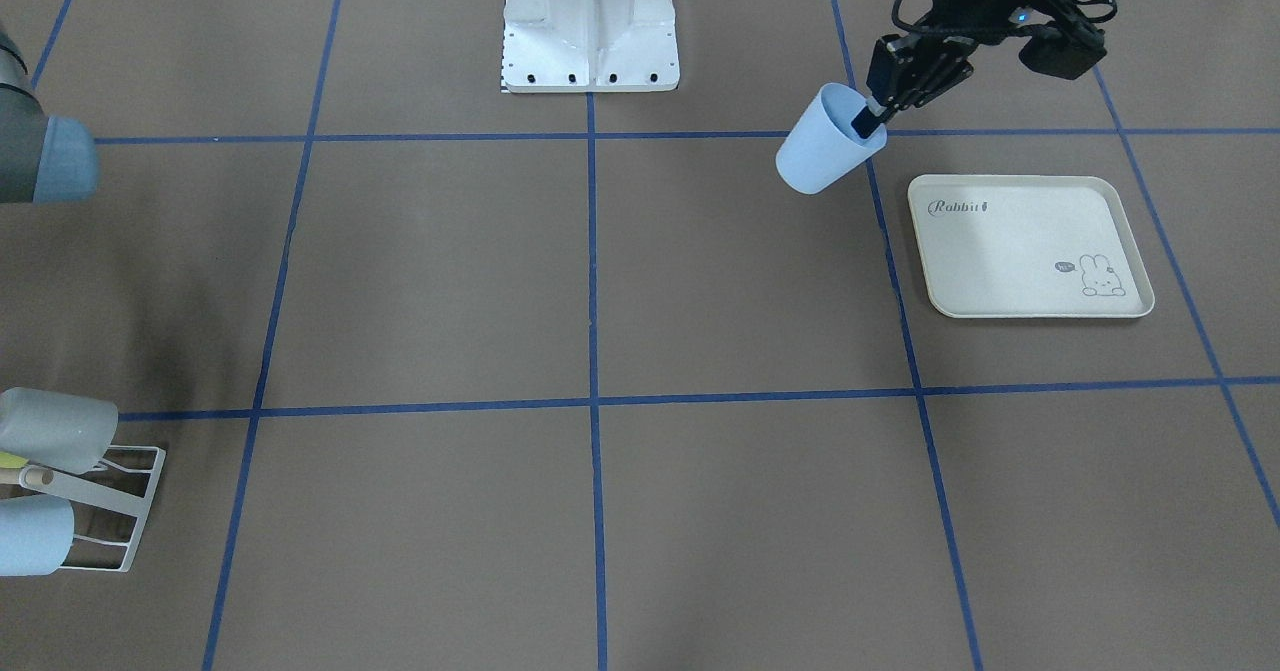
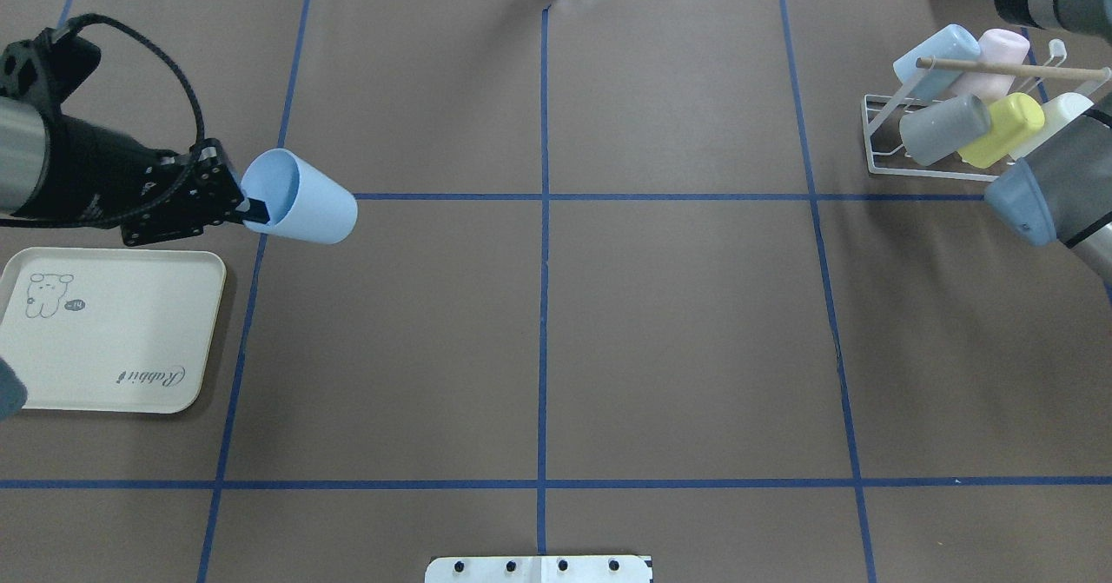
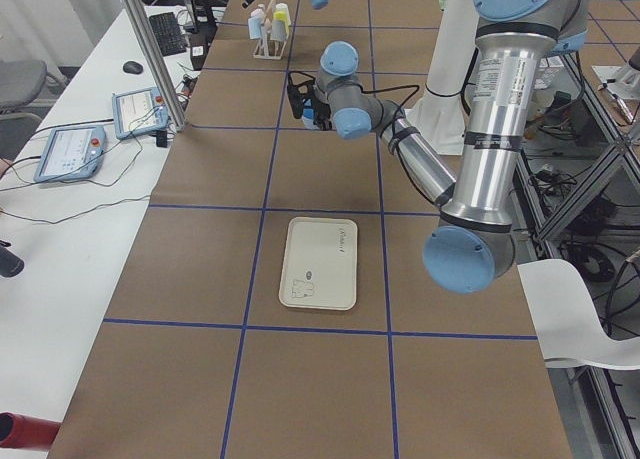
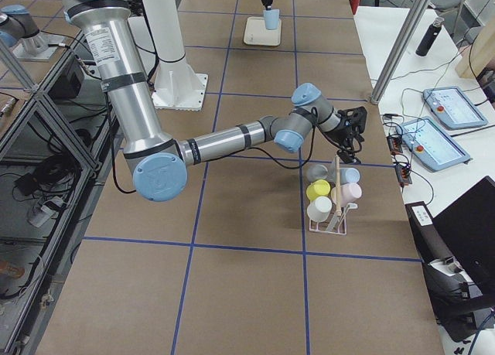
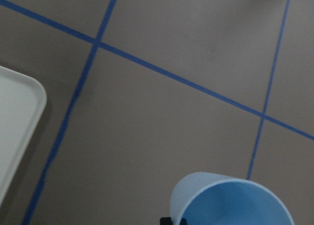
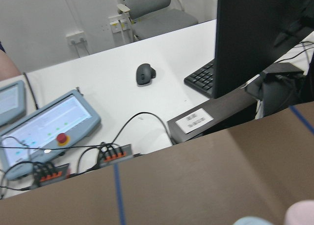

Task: Transfer IKEA cup to right arm and place on rack

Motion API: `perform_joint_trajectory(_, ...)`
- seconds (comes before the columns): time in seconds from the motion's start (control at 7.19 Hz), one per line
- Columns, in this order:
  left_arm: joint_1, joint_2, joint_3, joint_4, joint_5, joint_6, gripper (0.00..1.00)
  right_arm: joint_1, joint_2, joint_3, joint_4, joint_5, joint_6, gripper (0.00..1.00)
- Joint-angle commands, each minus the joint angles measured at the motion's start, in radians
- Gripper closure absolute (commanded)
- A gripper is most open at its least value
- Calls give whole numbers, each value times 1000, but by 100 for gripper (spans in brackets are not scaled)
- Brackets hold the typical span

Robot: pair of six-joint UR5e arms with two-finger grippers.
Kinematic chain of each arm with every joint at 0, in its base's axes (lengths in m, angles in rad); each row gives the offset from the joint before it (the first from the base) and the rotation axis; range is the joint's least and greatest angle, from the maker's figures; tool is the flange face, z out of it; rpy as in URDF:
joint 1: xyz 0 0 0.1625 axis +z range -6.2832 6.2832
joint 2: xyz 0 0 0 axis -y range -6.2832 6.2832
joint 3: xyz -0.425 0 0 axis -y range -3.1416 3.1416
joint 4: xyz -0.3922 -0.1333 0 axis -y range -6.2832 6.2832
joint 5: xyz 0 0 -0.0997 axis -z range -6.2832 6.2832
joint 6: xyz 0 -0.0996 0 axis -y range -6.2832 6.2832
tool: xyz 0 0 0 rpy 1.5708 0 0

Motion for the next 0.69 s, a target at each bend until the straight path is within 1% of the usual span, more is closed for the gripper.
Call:
perform_joint_trajectory(0.0, 4, -233, 92, -6, 43, -207, 100, -95, -11, 204, -9, 88, 303, 0)
perform_joint_trajectory(0.14, 14, -325, 132, -30, 108, -285, 100, -150, -10, 284, -6, 105, 432, 0)
perform_joint_trajectory(0.28, 42, -366, 162, -117, 179, -373, 100, -203, 4, 344, 4, 107, 539, 0)
perform_joint_trajectory(0.42, 70, -366, 199, -264, 261, -439, 100, -267, 53, 373, 7, 107, 642, 0)
perform_joint_trajectory(0.56, 103, -366, 263, -426, 334, -509, 100, -301, 140, 374, 7, 107, 774, 0)
